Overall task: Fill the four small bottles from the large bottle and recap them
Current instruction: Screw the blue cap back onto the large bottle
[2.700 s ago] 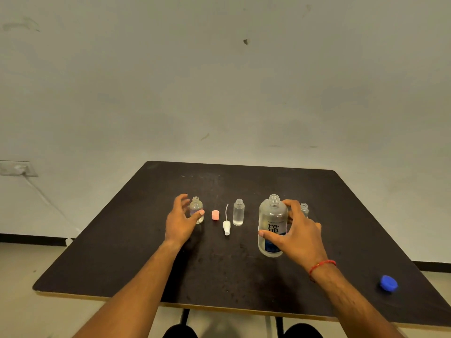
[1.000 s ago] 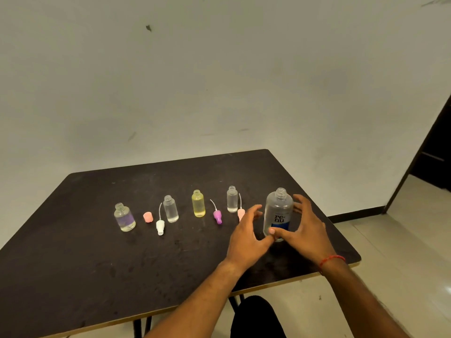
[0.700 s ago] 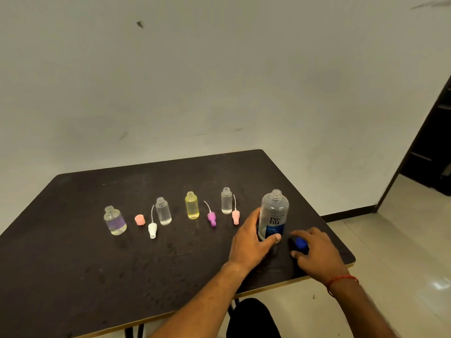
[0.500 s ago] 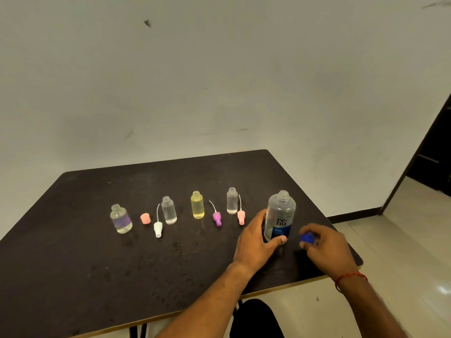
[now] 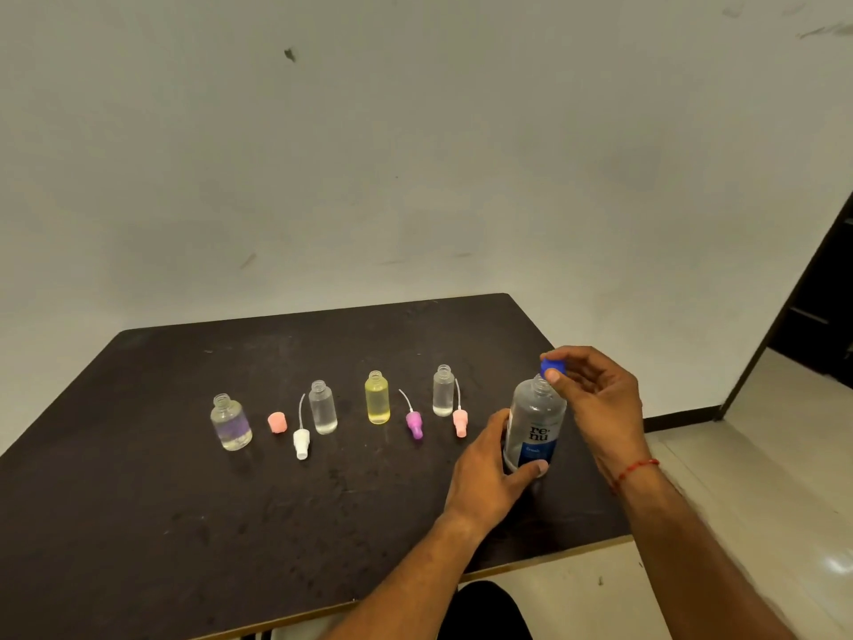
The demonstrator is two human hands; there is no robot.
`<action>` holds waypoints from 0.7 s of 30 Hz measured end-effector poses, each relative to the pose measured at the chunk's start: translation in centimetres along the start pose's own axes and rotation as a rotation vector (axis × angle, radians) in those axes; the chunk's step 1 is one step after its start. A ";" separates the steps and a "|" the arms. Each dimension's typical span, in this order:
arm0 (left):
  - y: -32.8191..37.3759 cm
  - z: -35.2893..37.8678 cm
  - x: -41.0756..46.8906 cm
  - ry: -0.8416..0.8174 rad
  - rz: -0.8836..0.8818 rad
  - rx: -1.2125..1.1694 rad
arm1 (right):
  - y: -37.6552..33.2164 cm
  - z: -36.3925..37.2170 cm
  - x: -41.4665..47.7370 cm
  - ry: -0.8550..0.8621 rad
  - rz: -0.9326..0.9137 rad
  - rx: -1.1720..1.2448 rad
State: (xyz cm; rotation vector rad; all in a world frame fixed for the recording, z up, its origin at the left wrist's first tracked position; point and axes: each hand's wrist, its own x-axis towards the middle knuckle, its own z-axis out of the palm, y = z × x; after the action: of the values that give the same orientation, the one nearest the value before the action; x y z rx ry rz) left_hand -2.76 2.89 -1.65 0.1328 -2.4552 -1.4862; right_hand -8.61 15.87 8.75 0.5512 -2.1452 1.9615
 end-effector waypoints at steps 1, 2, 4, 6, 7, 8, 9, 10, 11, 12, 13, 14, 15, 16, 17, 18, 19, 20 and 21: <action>0.0 0.0 0.0 0.003 0.005 -0.008 | 0.3 0.2 0.0 -0.001 -0.001 -0.020; 0.0 0.0 0.0 0.004 0.008 -0.015 | 0.5 0.4 -0.1 0.002 -0.003 -0.040; -0.1 0.0 0.0 0.002 0.008 -0.027 | 0.9 0.6 -0.1 0.008 -0.010 -0.087; -0.2 0.1 0.0 -0.002 0.007 -0.033 | 1.2 0.7 -0.2 0.006 -0.037 -0.145; -0.2 0.1 0.1 -0.004 0.006 -0.034 | 1.3 0.7 -0.2 0.005 -0.054 -0.177; -0.3 0.1 0.1 -0.005 0.004 -0.036 | 1.3 0.7 -0.2 0.006 -0.068 -0.204; -0.3 0.1 0.2 -0.007 0.002 -0.039 | 1.3 0.7 -0.1 0.012 -0.077 -0.224; -0.4 0.2 0.2 -0.011 -0.001 -0.040 | 1.3 0.8 -0.1 0.022 -0.086 -0.241; -0.3 0.2 0.2 -0.013 -0.004 -0.040 | 1.3 0.9 -0.1 0.036 -0.099 -0.257; -0.3 0.2 0.2 -0.014 -0.005 -0.039 | 1.4 1.0 -0.2 0.053 -0.115 -0.272; -0.3 0.2 0.2 -0.013 -0.004 -0.037 | 1.4 1.1 -0.2 0.068 -0.129 -0.285; -0.3 0.2 0.2 -0.011 0.000 -0.035 | 1.4 1.3 -0.4 0.082 -0.140 -0.296; -0.3 0.2 0.2 -0.008 0.004 -0.034 | 1.5 1.5 -0.5 0.093 -0.146 -0.308; -0.3 0.2 0.1 -0.006 0.006 -0.036 | 1.4 1.6 -0.6 0.101 -0.149 -0.322; -0.3 0.2 0.1 -0.004 0.007 -0.038 | 1.4 1.6 -0.6 0.103 -0.148 -0.343; -0.3 0.2 0.1 -0.003 0.005 -0.039 | 1.3 1.6 -0.6 0.096 -0.142 -0.367; -0.3 0.2 0.1 -0.002 0.003 -0.043 | 1.2 1.6 -0.6 0.081 -0.129 -0.389; -0.3 0.2 0.1 -0.002 0.003 -0.048 | 1.1 1.5 -0.5 0.059 -0.117 -0.400; -0.2 0.1 0.1 -0.003 0.004 -0.055 | 1.0 1.3 -0.5 0.032 -0.111 -0.394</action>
State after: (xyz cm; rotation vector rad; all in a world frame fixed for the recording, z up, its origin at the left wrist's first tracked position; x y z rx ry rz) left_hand -2.90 2.87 -1.91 0.1146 -2.4132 -1.5512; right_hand -8.42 14.68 7.46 0.5482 -2.3372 1.4266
